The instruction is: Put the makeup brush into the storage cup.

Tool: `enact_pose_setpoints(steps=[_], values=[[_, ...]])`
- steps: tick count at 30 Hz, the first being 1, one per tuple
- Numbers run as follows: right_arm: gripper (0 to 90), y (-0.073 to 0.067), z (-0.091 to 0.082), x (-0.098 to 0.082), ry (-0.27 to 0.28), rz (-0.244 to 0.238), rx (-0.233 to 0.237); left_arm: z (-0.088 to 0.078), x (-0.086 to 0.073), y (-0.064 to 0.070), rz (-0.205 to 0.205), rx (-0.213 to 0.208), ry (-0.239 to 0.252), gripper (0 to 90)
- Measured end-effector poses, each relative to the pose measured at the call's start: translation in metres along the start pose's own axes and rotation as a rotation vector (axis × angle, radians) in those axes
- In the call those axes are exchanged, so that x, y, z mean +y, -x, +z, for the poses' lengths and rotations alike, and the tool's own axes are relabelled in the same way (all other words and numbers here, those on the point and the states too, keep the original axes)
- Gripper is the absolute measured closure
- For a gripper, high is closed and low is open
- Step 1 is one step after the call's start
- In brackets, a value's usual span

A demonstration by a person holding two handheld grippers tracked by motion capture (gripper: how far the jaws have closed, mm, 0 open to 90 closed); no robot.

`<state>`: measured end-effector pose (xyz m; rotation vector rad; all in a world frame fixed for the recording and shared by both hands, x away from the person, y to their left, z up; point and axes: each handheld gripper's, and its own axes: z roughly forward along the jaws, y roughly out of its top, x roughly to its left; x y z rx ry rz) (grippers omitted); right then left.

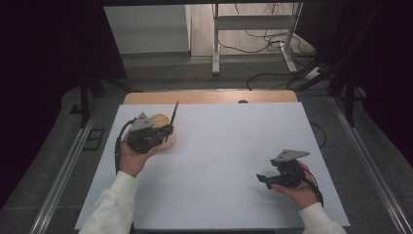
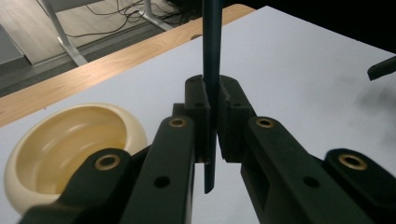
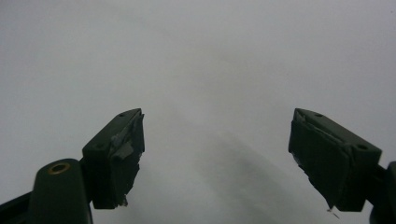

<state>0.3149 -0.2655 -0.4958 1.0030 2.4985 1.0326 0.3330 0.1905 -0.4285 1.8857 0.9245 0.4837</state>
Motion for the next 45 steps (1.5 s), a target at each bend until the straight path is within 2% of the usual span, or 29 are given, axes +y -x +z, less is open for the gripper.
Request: enact_pose_setpoints(steps=[24,36,45], values=[[19.1,0.001,0.000,0.000,0.002,0.005,-0.002,0.002,0.011,-0.016,-0.029,0.028,0.011,84.3],[19.1,0.001,0.000,-0.001,0.000,0.006,-0.001,0.003,0.014,-0.026,-0.063,0.043,0.020,84.3],[19.1,0.001,0.000,-0.001,-0.001,0.007,-0.001,0.007,0.018,-0.032,-0.074,0.056,0.018,84.3]])
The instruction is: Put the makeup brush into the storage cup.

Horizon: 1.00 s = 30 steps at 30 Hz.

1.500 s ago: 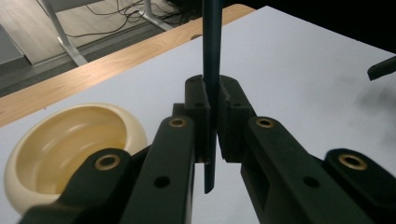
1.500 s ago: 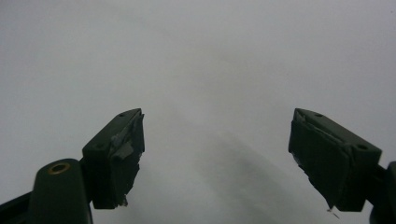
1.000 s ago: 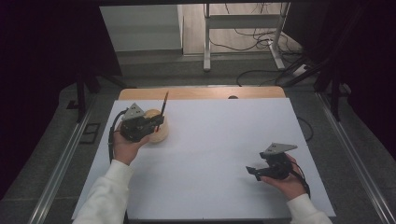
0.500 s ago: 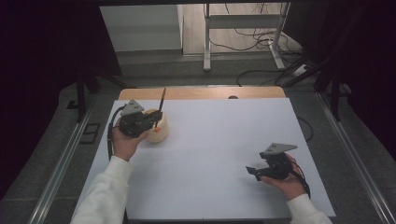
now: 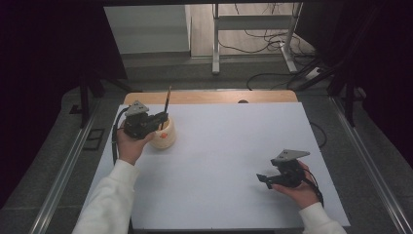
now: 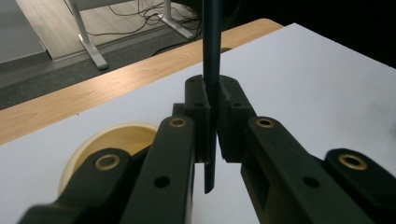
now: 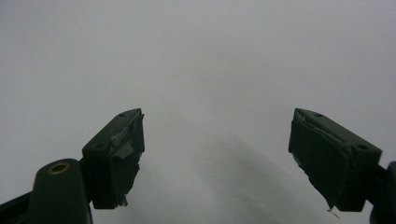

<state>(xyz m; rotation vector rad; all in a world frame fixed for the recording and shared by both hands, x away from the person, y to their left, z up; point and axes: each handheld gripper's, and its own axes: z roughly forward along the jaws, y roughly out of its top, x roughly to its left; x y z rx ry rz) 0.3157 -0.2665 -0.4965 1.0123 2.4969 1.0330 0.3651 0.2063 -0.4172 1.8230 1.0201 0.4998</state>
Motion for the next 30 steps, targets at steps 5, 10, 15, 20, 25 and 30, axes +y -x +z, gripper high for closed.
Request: enact_pose_setpoints(steps=[5,10,15,20,25,30], values=[[19.1,0.000,0.001,0.000,-0.002,-0.002,0.000,0.001,0.003,-0.003,-0.006,0.006,0.002,84.3],[19.2,0.000,0.001,0.000,-0.003,-0.004,-0.002,0.003,0.006,-0.008,-0.016,0.011,0.005,84.3],[19.3,0.000,0.001,0.000,-0.004,-0.001,-0.001,0.007,0.005,-0.014,-0.026,0.028,-0.004,84.3],[19.2,0.000,0.001,0.000,-0.007,-0.004,0.000,0.011,0.001,-0.023,-0.057,0.046,-0.004,84.3],[19.2,0.000,0.001,0.000,-0.008,-0.005,0.000,0.015,-0.002,-0.029,-0.079,0.058,-0.013,84.3],[19.1,-0.001,0.002,0.000,-0.009,-0.007,0.002,0.017,-0.005,-0.031,-0.086,0.058,-0.019,84.2]])
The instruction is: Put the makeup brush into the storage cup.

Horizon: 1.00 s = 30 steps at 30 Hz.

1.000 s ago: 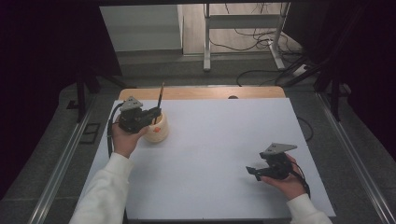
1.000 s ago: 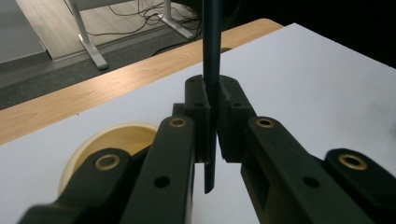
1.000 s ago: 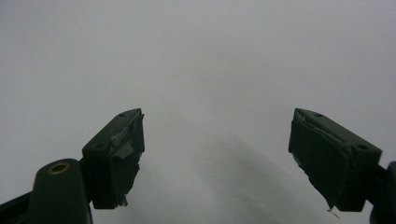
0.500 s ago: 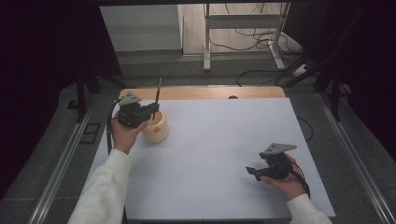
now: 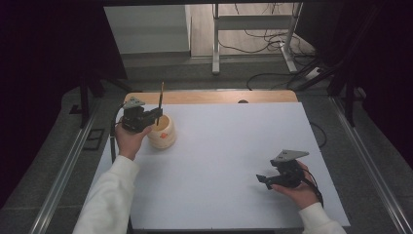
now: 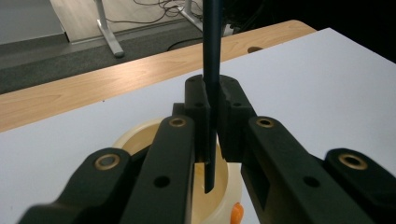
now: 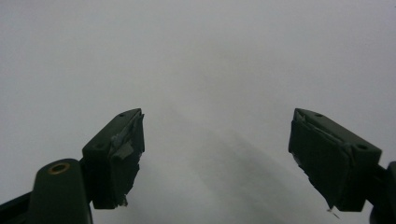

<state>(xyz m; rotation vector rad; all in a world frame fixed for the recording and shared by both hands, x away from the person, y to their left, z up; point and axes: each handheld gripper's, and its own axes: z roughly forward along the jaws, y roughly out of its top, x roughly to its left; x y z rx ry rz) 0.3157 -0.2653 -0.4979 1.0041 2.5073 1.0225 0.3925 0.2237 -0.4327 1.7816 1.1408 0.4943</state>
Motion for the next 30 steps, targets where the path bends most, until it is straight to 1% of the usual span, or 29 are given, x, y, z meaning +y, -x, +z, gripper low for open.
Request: enact_pose_setpoints(steps=[4,11,15,18,22,24,26,30], values=[[19.1,0.000,0.000,0.000,-0.003,0.000,0.000,0.002,-0.001,-0.002,-0.008,0.006,0.000,84.3],[18.9,0.000,0.000,0.000,-0.003,-0.003,0.004,0.006,-0.002,-0.002,-0.006,0.009,-0.007,84.2],[18.7,0.000,0.001,0.000,-0.005,-0.004,0.005,0.011,-0.004,-0.004,-0.013,0.016,-0.016,84.2],[18.7,-0.001,0.001,0.000,-0.006,-0.004,0.005,0.013,-0.008,-0.007,-0.020,0.031,-0.016,84.1],[18.7,0.000,0.001,-0.001,-0.008,-0.004,0.005,0.016,-0.014,-0.012,-0.036,0.040,-0.023,84.1],[18.8,0.000,0.001,-0.001,-0.009,-0.004,0.005,0.017,-0.016,-0.014,-0.045,0.035,-0.023,84.1],[18.7,0.000,0.001,-0.001,-0.010,-0.004,0.004,0.018,-0.019,-0.014,-0.043,0.038,-0.033,84.2],[18.8,-0.001,0.002,-0.001,-0.011,-0.006,0.003,0.018,-0.024,-0.016,-0.052,0.039,-0.034,84.1]])
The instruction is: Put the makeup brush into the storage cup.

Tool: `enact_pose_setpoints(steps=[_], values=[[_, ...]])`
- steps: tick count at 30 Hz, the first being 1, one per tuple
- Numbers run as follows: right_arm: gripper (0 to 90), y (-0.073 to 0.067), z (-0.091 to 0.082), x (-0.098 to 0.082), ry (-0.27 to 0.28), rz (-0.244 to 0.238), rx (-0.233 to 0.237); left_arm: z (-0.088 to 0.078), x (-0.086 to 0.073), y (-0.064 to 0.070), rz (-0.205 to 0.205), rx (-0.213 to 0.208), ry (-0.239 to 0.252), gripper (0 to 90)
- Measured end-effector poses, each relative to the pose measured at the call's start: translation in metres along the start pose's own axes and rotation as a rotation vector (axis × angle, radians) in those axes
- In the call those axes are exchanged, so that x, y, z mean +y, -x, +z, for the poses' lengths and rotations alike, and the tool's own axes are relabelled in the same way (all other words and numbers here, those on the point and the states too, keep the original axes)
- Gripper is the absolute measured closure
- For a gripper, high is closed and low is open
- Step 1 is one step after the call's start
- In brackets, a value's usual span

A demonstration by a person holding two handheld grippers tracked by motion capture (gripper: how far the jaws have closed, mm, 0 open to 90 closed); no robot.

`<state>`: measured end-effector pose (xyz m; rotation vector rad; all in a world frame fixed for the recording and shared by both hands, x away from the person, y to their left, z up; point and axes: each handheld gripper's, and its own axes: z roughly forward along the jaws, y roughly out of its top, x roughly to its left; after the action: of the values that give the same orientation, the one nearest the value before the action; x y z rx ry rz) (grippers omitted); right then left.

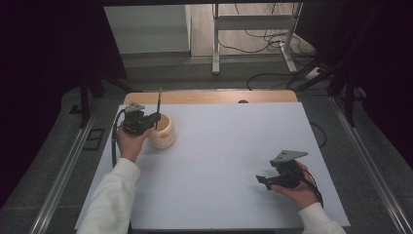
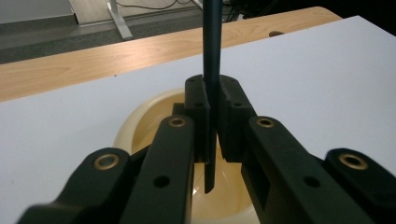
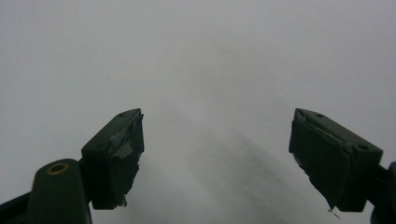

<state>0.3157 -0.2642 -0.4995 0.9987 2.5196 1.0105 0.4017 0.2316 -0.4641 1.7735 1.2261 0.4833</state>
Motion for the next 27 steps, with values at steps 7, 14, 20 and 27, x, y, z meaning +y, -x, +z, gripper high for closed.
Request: enact_pose_setpoints(steps=[7,14,20,27], values=[[18.7,0.0002,-0.0006,0.0000,0.002,0.001,-0.001,0.0012,-0.0030,-0.0008,-0.009,0.000,-0.004,84.0],[18.7,0.0020,-0.0019,-0.0001,0.007,0.009,-0.005,0.0024,-0.0031,0.0005,0.005,0.002,-0.013,83.7],[18.7,0.0018,-0.0017,-0.0001,0.006,0.006,-0.005,0.0030,-0.0034,0.0010,0.009,0.005,-0.015,83.7],[18.7,0.0026,-0.0022,-0.0002,0.006,0.009,-0.007,0.0026,-0.0037,0.0010,0.015,-0.003,-0.007,79.6]])
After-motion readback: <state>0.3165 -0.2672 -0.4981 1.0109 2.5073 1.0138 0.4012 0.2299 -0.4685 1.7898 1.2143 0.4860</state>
